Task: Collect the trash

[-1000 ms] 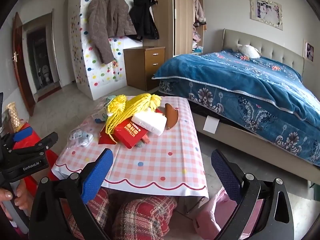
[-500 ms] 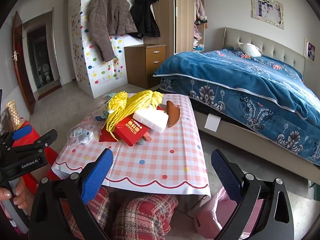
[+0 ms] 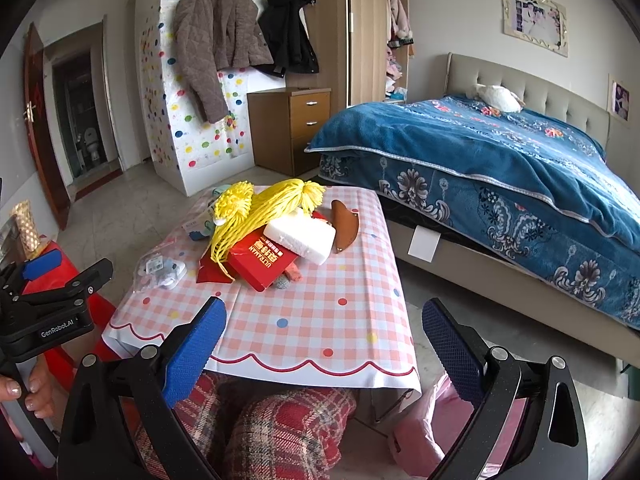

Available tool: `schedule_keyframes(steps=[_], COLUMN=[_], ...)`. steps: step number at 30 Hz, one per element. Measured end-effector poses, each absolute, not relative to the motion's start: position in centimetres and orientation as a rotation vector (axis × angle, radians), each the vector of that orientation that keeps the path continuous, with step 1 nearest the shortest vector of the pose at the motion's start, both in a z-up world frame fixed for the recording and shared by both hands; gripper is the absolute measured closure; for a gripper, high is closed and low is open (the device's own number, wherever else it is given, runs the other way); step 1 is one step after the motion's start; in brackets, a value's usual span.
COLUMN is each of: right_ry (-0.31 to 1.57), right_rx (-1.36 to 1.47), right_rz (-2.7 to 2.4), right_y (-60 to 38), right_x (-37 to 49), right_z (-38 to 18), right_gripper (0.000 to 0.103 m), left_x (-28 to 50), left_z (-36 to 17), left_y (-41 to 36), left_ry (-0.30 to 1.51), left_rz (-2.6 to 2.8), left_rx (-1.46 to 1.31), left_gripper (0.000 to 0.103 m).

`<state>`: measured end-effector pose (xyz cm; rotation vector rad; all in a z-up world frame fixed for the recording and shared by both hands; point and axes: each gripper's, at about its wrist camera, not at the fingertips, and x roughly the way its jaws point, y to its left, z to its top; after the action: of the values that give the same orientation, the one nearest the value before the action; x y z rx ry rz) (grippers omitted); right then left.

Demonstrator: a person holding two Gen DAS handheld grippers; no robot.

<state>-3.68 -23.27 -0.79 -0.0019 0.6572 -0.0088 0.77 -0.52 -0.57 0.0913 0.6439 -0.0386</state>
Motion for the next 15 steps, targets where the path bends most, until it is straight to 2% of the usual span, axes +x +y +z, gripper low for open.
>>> schedule_keyframes(steps=[15], right_ry=[0.657], right_rx=[-0.001], right_rz=[-0.006], right_y=[-23.00], right_x=[-3.63], right_z=[-1.03], right_gripper=[0.006], left_x=[0.78], left_z=[-0.58], left_y=[-0.52], left_ry=[0.643], left_rz=[-0.038], left_rx=[0.092], left_gripper=[0.007])
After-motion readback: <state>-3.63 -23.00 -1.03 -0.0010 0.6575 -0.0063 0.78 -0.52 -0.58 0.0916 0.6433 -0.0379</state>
